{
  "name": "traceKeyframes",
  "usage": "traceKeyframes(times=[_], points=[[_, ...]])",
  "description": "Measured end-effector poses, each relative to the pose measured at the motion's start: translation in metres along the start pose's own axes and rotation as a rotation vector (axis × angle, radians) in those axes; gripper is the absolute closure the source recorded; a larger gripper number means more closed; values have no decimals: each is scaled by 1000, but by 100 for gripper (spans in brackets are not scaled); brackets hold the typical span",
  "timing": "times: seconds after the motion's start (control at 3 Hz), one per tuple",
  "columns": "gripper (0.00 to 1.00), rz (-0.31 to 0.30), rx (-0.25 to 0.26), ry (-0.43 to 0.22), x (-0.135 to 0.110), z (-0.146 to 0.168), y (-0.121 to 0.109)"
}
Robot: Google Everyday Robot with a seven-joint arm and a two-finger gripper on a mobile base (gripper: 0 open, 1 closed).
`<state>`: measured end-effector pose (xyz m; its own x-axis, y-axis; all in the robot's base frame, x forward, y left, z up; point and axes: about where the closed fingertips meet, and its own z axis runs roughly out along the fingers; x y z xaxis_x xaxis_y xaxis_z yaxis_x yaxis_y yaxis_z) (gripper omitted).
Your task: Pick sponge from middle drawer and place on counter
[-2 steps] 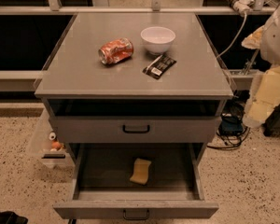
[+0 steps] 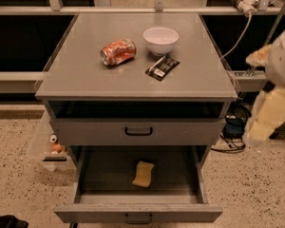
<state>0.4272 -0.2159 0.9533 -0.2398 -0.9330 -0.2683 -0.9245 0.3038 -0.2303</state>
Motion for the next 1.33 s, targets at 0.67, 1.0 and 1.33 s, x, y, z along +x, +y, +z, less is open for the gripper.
traceKeyframes(times=[0.67,1.0,1.33], points=[[0,106,-111,-317,-6,113,90],[0,192,-126,-385,-12,135,113],[0,192,-126,-384,-13,134,113]])
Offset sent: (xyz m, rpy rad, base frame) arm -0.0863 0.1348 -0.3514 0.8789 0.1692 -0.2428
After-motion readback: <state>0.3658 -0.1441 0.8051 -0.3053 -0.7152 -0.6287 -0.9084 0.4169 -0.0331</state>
